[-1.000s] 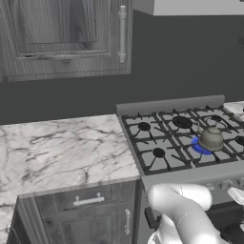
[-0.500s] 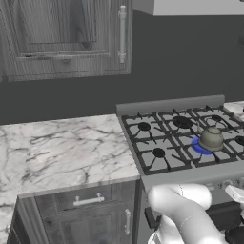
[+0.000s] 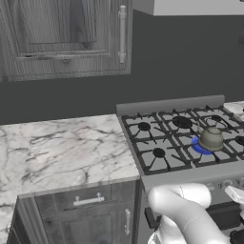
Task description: Lower the heat of the kettle.
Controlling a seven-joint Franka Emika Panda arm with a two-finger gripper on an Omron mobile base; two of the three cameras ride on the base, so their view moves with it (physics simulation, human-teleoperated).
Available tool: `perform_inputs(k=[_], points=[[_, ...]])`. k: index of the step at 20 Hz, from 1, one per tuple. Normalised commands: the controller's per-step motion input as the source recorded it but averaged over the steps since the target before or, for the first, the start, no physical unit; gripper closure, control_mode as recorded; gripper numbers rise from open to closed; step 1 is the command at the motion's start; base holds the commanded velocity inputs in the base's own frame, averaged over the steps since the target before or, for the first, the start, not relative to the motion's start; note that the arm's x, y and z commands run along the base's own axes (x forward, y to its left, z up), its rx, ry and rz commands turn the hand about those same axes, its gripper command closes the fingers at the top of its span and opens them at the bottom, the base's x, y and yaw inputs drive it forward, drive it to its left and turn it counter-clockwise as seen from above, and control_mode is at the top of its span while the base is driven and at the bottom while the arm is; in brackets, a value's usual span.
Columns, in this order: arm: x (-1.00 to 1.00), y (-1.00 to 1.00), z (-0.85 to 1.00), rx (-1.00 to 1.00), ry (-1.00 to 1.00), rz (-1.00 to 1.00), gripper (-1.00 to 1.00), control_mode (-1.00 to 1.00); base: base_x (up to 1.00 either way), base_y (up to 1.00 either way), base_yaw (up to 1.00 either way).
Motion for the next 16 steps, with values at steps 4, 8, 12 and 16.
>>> perform_inputs(k=[4,8,12,16], points=[[0.00,-0.13,-0.09,0.00,0.00,0.00,-1.00,-1.00,0.00,0.00,0.00],[0.05,-0.12,-0.07,0.00,0.00,0.00,-1.00,-1.00,0.00,0.00,0.00],[0.06,-0.13,-0.12,0.00,0.00,0.00,-1.00,-1.00,0.00,0.00,0.00],[0.12,-0.05,-0.16,0.00,0.00,0.00,-1.00,-1.00,0.00,0.00,0.00]])
